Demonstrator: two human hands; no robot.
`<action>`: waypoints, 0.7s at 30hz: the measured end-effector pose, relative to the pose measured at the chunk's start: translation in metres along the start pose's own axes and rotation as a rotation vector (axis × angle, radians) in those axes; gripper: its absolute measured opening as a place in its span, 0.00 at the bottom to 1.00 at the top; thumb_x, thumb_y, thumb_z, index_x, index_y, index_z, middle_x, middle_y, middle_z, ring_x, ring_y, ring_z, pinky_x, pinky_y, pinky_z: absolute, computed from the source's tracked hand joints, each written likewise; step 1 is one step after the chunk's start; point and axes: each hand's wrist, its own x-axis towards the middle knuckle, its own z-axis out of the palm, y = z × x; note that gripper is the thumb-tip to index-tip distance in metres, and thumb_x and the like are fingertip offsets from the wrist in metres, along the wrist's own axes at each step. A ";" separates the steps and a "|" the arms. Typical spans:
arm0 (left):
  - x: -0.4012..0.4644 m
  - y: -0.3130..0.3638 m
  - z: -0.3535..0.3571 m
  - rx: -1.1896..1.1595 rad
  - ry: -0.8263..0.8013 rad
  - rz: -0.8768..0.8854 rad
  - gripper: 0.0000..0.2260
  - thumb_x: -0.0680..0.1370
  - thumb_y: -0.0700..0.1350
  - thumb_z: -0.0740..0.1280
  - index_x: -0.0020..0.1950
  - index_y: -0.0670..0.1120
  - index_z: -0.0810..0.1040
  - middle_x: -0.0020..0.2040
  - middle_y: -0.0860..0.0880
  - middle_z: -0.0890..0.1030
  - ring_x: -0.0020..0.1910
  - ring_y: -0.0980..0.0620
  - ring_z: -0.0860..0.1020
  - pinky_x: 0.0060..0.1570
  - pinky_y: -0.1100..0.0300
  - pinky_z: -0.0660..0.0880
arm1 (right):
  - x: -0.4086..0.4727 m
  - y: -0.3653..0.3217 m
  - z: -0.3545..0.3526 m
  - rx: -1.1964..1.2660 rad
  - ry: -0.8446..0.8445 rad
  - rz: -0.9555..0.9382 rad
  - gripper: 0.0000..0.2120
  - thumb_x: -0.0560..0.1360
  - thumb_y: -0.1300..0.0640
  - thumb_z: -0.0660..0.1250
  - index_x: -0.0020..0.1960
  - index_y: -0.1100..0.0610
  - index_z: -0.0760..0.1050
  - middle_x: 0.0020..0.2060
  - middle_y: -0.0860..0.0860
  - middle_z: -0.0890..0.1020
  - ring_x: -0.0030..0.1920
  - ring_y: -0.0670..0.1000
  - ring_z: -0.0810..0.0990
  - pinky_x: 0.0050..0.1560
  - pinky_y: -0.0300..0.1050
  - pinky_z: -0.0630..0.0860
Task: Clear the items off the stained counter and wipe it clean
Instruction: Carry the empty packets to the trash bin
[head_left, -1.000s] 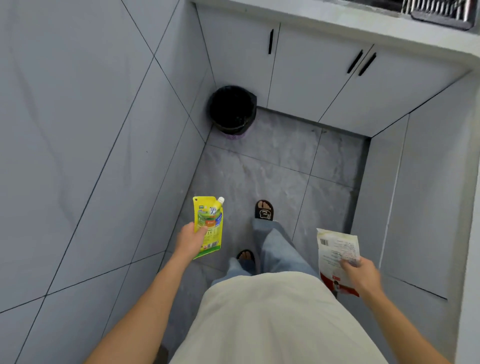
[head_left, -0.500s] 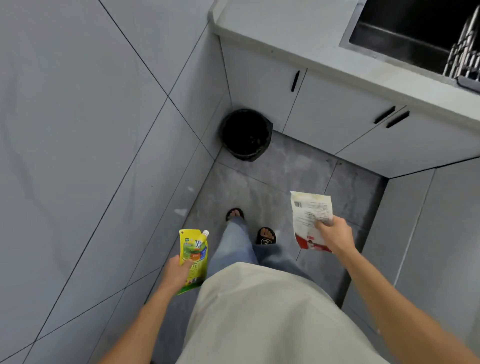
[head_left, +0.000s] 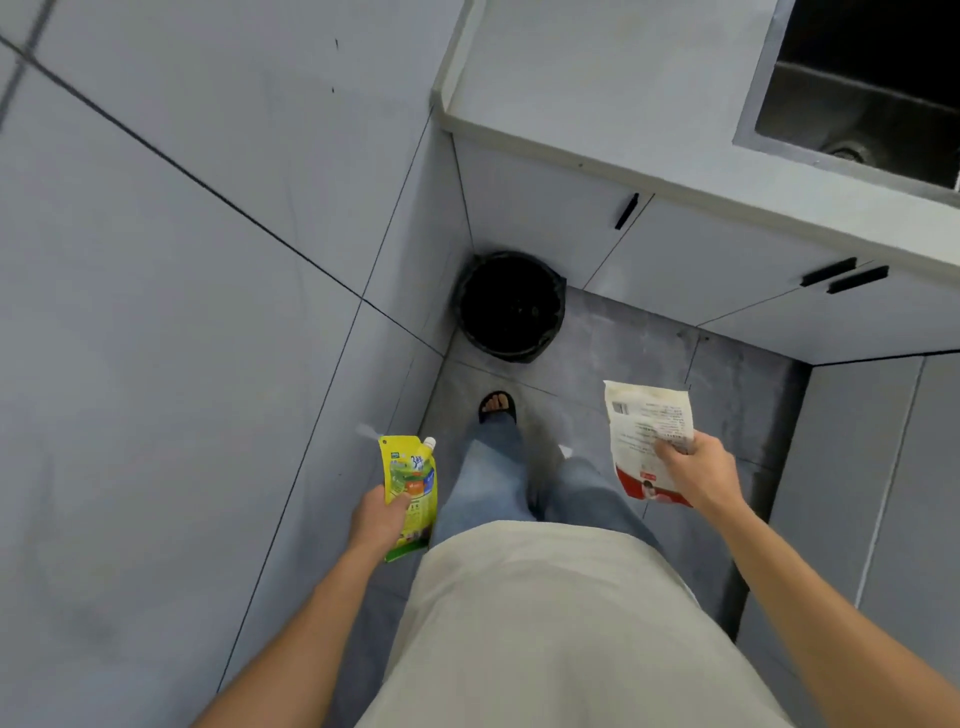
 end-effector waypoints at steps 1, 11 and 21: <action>0.009 0.016 -0.007 0.014 -0.002 0.032 0.11 0.82 0.44 0.67 0.59 0.40 0.84 0.57 0.38 0.86 0.57 0.37 0.82 0.55 0.50 0.77 | -0.001 0.002 0.001 -0.002 0.007 0.021 0.20 0.82 0.50 0.69 0.73 0.55 0.77 0.66 0.56 0.83 0.45 0.52 0.84 0.30 0.39 0.80; 0.091 0.146 -0.018 -0.045 -0.058 0.143 0.08 0.82 0.44 0.68 0.54 0.42 0.83 0.50 0.44 0.86 0.51 0.42 0.83 0.43 0.57 0.74 | 0.023 -0.012 0.021 0.090 -0.015 0.175 0.18 0.84 0.54 0.67 0.72 0.56 0.77 0.66 0.57 0.83 0.48 0.57 0.86 0.26 0.38 0.80; 0.246 0.214 0.054 -0.255 -0.121 0.131 0.05 0.82 0.43 0.67 0.50 0.48 0.82 0.44 0.52 0.85 0.46 0.48 0.84 0.45 0.57 0.79 | 0.211 -0.115 0.128 0.288 -0.163 0.129 0.13 0.83 0.59 0.66 0.67 0.53 0.78 0.63 0.52 0.84 0.57 0.59 0.86 0.54 0.62 0.85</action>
